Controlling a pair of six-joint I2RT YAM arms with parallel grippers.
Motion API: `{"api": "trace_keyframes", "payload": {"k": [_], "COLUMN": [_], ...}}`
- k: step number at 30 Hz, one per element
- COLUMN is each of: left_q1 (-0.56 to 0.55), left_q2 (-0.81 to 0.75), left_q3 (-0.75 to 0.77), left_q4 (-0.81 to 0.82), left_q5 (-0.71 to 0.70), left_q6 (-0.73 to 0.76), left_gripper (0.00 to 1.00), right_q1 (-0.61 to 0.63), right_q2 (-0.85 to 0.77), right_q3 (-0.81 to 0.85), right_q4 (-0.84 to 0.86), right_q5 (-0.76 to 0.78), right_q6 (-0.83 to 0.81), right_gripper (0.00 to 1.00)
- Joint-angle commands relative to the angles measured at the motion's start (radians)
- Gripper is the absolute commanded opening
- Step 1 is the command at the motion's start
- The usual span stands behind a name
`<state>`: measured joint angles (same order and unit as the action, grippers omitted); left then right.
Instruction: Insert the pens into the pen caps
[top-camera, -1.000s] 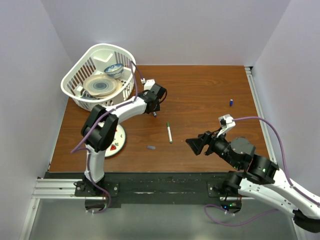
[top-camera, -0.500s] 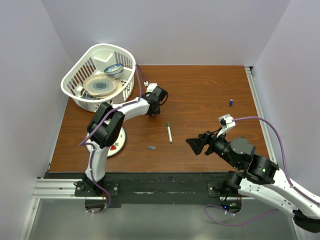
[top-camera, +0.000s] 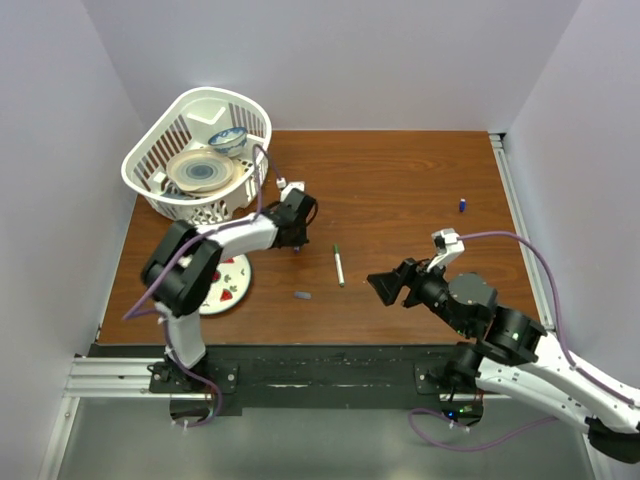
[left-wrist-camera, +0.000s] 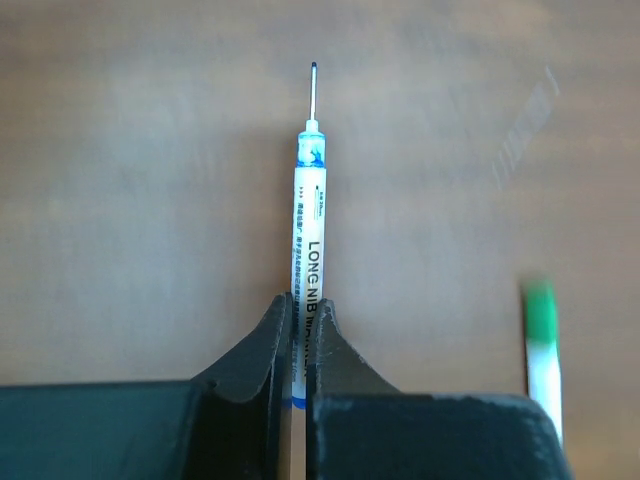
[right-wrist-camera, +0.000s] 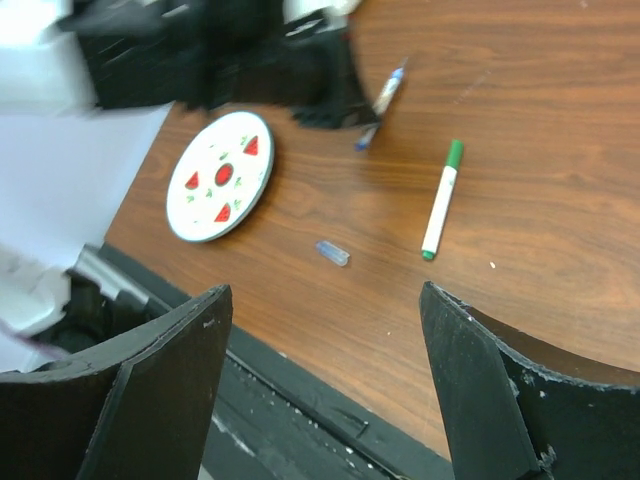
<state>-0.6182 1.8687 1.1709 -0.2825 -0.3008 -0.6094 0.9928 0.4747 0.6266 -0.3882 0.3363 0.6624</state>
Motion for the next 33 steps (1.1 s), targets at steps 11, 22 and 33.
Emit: {"api": "trace_keyframes", "payload": {"k": [11, 22, 33], "left_q1": [-0.038, -0.049, -0.054], "left_q2": [-0.684, -0.798, -0.822], "left_q3": [-0.555, -0.642, -0.663], "left_q4": [0.547, 0.690, 0.758], "left_q5": [0.655, 0.762, 0.847], "left_q6": [0.018, -0.030, -0.046], "left_gripper": [0.00, 0.00, 0.00], "right_q1": [-0.002, 0.000, 0.000], "right_q2": [0.280, 0.407, 0.496], "right_q3": [-0.024, -0.062, -0.044], "right_q4": [0.452, 0.612, 0.680], "right_q5": [-0.025, 0.013, 0.009], "right_q6": [0.155, 0.236, 0.232], "right_gripper": [0.74, 0.63, 0.49]}}
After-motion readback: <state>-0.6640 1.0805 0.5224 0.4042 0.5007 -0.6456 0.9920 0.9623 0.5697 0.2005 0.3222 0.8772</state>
